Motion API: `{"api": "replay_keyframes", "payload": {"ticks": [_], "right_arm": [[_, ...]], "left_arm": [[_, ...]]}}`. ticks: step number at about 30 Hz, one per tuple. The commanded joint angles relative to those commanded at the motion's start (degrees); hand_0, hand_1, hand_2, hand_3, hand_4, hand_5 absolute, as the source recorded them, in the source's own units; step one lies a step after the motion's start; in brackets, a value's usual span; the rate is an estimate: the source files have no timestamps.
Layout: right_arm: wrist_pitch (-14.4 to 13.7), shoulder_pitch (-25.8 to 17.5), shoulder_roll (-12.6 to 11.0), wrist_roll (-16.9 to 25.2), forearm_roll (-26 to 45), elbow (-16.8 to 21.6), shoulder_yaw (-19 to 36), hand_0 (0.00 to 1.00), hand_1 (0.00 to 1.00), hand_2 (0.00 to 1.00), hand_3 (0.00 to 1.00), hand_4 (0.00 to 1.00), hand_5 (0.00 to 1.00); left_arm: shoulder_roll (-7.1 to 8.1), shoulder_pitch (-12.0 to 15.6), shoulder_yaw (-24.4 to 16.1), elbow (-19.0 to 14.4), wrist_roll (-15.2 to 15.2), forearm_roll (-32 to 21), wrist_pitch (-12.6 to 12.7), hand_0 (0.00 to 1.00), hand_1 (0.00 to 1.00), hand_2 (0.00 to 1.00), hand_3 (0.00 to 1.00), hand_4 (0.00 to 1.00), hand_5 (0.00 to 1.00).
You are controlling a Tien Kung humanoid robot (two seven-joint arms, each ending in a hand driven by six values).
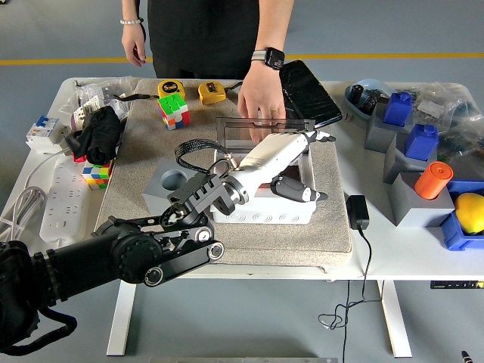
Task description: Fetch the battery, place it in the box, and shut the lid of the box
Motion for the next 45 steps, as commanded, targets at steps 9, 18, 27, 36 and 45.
{"api": "replay_keyframes", "payload": {"ticks": [9, 18, 27, 36, 45], "right_arm": [[0.0, -0.2, 0.0, 0.1, -0.3, 0.0, 0.5, 0.588, 0.622, 0.62, 0.56, 0.973, 0.554], [0.3, -0.4, 0.1, 0.0, -0.7, 0.0, 1.2, 0.593, 0.622, 0.62, 0.559, 0.972, 0.552], [0.2, -0.3, 0.0, 0.0, -0.9, 0.1, 1.9, 0.589, 0.622, 0.62, 0.559, 0.971, 0.552], [0.3, -0.4, 0.1, 0.1, -0.8, 0.0, 1.8, 0.591, 0.622, 0.619, 0.558, 0.97, 0.551], [0.3, -0.4, 0.0, 0.1, -0.6, 0.0, 1.4, 0.59, 0.621, 0.619, 0.559, 0.97, 0.551]], "left_arm": [[3.34, 7.7, -8.0, -8.3, -1.0, -0.4, 0.3, 0.438, 0.553, 0.548, 0.55, 0.948, 0.312], [11.93, 15.8, -15.3, -12.4, 1.7, 3.3, -0.1, 0.435, 0.556, 0.549, 0.549, 0.946, 0.347], [16.92, 18.4, -14.6, -15.1, 2.7, 5.1, -1.2, 0.433, 0.551, 0.541, 0.547, 0.975, 0.35], [17.36, 18.3, -12.9, -15.4, 4.6, 7.0, -3.2, 0.444, 0.544, 0.54, 0.538, 0.96, 0.376], [14.04, 16.1, -10.6, -14.9, 4.3, 3.8, -3.4, 0.44, 0.542, 0.543, 0.54, 0.96, 0.377]]}}
